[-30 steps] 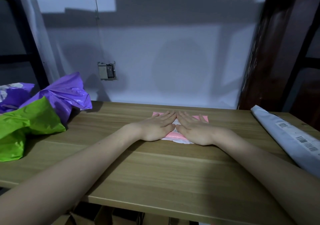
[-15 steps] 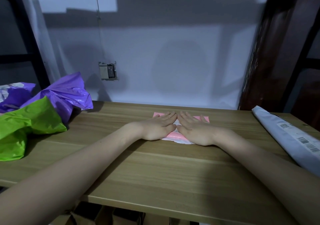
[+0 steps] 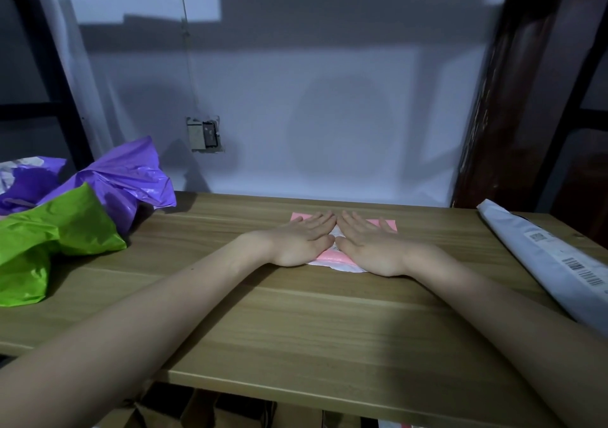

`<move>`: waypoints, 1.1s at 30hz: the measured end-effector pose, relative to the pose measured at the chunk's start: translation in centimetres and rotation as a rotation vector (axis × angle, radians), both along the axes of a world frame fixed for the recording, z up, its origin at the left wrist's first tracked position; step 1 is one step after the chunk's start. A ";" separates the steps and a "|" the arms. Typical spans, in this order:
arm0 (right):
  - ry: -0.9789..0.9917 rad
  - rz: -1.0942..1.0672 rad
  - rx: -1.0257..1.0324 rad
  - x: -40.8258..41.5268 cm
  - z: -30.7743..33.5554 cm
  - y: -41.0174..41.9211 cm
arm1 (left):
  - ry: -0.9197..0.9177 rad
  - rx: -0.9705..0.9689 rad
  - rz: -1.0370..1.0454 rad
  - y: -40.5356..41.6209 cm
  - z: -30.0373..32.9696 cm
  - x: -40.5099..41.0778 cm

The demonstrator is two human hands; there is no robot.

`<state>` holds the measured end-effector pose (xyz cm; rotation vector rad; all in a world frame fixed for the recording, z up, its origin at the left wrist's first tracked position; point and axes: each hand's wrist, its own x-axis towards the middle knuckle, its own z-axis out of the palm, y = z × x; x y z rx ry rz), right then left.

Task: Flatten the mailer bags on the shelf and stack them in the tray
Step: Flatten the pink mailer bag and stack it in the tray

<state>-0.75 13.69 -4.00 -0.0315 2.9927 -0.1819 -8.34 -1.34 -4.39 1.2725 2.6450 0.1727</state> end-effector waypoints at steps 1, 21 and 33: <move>0.009 0.001 -0.005 0.0 0.0 0.0 | -0.002 0.001 0.000 0.0 0.0 0.0; 0.014 -0.102 0.021 -0.2 -0.1 0.6 | 0.005 -0.010 0.019 0.0 0.3 0.5; 0.021 -0.118 0.016 -0.3 -0.3 0.6 | 0.012 -0.001 0.018 -0.1 0.0 0.1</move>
